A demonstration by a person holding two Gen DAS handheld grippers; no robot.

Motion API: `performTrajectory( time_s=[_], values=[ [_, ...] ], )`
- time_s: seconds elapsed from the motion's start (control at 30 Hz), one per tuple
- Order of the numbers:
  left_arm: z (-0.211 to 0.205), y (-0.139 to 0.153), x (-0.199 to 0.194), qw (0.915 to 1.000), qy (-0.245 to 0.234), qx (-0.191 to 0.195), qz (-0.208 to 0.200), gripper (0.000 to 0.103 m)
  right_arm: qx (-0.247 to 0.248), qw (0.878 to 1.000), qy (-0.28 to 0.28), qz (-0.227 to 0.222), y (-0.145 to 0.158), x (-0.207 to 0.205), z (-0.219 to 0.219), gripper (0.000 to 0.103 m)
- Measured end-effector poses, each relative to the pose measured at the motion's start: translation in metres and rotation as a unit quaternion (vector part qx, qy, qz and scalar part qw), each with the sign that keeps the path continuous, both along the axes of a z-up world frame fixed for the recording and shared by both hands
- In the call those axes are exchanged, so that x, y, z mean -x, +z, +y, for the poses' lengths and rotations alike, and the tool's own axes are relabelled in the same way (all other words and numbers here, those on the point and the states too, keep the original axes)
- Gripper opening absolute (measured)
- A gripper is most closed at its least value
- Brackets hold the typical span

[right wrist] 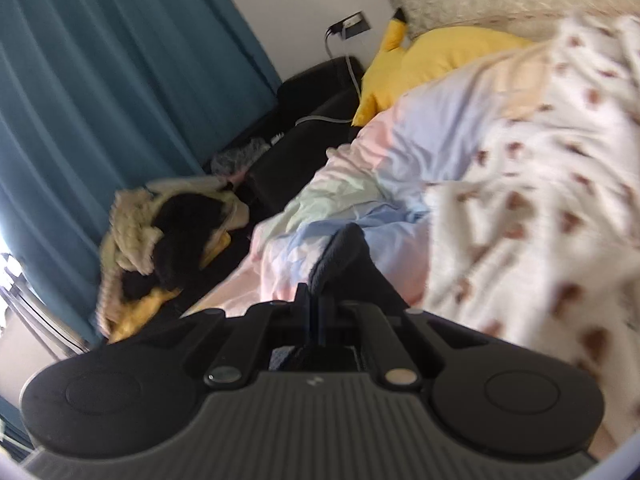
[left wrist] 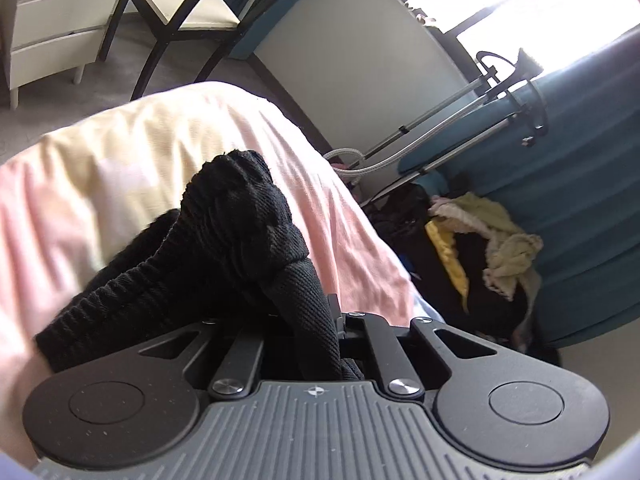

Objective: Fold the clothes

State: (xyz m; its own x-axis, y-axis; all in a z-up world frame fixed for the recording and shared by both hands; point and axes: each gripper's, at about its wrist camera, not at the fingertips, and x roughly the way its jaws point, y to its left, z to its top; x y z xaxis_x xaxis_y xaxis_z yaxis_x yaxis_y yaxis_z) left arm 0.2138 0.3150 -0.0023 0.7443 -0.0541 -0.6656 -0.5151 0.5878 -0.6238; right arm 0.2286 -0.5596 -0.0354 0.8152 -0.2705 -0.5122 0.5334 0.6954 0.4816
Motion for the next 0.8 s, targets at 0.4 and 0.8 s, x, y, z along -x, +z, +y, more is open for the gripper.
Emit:
performTrajectory(
  time_s=[0.4, 0.8],
  values=[
    [-0.032, -0.037, -0.1, 0.9908, -0.041, -0.106, 0.074, 0.016, 0.052, 0.995, 0.032, 0.084, -0.071, -0.096, 0.003, 0.007],
    [-0.164, 0.017, -0.018, 0.894, -0.215, -0.392, -0.035, 0.094, 0.01, 0.994, 0.113, 0.004, 0.0, 0.012, 0.009, 0.092]
  ],
)
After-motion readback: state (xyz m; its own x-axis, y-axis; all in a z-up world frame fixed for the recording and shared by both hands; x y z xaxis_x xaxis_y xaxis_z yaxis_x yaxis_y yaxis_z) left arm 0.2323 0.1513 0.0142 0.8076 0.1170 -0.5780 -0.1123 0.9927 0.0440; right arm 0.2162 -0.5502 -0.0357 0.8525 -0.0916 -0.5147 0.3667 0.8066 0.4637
